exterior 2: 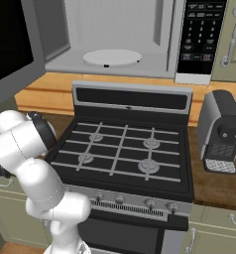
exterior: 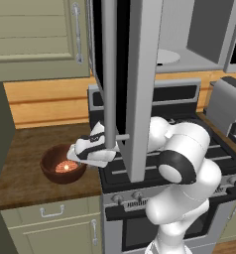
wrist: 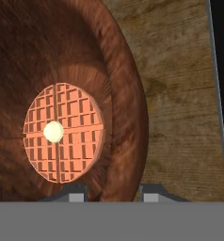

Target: Open the microwave, place the bowl with waffle inside the microwave, then close the microwave door and turn it on.

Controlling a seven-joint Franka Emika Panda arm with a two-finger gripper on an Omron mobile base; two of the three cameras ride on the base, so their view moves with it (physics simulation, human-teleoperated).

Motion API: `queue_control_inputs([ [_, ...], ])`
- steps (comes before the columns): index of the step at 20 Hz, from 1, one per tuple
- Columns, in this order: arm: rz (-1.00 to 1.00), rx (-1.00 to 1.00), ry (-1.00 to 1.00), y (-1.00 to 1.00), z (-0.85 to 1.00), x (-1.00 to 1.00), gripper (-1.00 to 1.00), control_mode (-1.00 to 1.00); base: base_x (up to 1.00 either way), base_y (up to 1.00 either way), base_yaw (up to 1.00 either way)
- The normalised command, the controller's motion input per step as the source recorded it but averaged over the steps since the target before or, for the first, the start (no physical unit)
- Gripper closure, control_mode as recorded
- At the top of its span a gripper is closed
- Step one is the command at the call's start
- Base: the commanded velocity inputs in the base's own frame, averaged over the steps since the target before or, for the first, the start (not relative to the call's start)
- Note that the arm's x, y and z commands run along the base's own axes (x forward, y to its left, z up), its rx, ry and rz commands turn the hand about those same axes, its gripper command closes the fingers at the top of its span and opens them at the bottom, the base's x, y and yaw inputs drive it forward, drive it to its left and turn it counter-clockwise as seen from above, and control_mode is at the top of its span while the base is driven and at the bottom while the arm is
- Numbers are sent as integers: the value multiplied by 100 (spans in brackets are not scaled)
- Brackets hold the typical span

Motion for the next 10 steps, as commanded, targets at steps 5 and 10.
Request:
queue_control_inputs([
  [5,0,0,0,0,0,-3,100,-100,0,0,0],
  [10,0,0,0,-14,12,-5,100,-100,0,0,0],
])
